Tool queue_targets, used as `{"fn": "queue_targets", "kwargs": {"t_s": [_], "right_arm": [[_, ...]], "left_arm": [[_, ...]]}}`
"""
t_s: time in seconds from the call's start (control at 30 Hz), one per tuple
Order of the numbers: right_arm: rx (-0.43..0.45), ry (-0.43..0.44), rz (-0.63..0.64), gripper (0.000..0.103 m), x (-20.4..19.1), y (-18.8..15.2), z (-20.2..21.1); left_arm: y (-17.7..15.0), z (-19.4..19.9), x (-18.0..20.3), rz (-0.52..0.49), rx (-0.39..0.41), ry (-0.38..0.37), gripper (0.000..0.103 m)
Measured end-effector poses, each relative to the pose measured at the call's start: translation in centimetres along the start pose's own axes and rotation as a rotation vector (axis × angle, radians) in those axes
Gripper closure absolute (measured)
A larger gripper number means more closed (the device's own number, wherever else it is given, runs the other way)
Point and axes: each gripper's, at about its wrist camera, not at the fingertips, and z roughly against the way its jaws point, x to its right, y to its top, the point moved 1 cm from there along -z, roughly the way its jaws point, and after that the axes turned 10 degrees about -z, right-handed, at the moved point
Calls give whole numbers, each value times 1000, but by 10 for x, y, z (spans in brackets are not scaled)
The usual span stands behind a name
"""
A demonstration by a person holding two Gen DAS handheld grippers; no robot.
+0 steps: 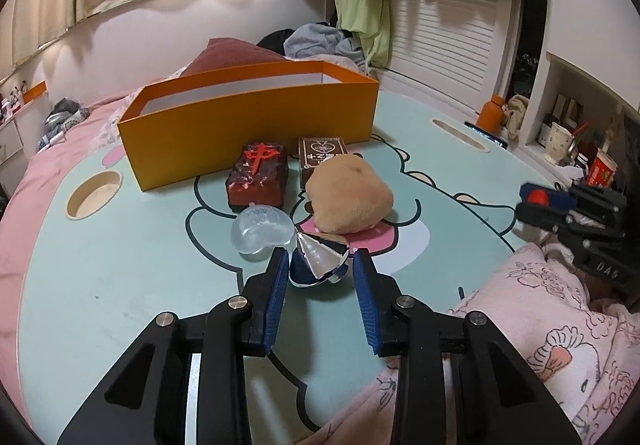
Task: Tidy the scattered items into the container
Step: 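Close the left gripper on the silver cone and lift it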
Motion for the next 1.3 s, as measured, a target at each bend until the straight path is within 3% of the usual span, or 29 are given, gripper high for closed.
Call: {"fn": "queue_targets", "kwargs": {"t_s": [0.17, 0.37, 0.5, 0.9, 1.07, 1.3], "right_arm": [[2, 57, 14, 76, -16, 14, -2], [3, 71, 40, 76, -26, 12, 0], [-11, 76, 22, 76, -23, 12, -2], [3, 88, 55, 76, -32, 23, -3], [22, 117, 29, 76, -38, 38, -5], [15, 119, 11, 76, -35, 37, -6]], "left_arm": [[3, -6, 1, -13, -39, 0, 68], [14, -7, 6, -52, -49, 37, 67], [18, -19, 8, -69, -102, 42, 67], [12, 9, -1, -17, 9, 46, 70], [11, -13, -7, 10, -72, -2, 70], [9, -9, -2, 0, -50, 16, 71]]}}
